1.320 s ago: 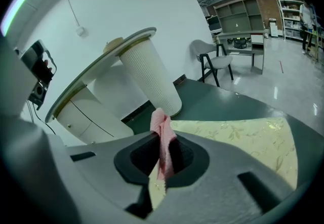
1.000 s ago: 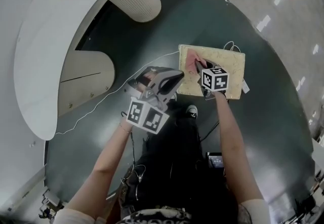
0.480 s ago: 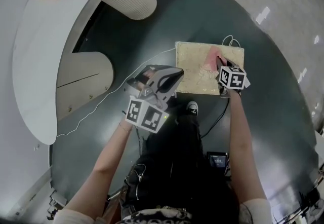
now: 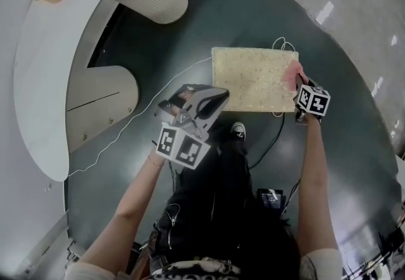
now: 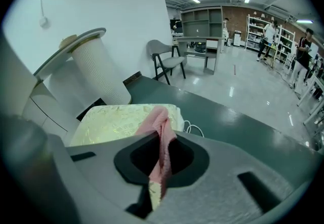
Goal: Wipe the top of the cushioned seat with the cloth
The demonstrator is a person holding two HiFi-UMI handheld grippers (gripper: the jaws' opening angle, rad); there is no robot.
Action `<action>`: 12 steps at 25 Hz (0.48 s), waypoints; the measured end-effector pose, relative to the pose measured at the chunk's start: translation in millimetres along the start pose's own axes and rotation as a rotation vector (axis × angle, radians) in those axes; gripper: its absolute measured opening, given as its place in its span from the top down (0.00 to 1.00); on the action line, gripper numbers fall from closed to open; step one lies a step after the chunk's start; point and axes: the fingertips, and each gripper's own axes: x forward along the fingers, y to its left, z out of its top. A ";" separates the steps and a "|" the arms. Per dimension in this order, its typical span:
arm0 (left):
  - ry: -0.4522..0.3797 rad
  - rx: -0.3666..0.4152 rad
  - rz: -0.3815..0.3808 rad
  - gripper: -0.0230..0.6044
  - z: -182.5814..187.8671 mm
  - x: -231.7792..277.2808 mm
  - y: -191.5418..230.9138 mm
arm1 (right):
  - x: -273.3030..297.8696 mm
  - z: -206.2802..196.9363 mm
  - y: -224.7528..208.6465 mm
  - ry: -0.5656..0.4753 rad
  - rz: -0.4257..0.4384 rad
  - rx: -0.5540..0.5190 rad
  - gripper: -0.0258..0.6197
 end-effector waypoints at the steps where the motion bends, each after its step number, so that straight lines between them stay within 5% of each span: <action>1: 0.001 -0.002 -0.002 0.94 0.2 -0.6 -2.0 | -3.4 -1.4 -4.7 0.000 -0.007 0.004 0.95; 6: 0.006 -0.008 -0.001 0.94 4.3 -3.9 -7.7 | -19.6 3.0 22.4 -0.028 0.068 -0.014 0.95; 12: 0.009 -0.006 0.016 0.94 10.6 -13.2 -6.2 | -25.9 5.0 125.6 -0.035 0.266 -0.115 0.95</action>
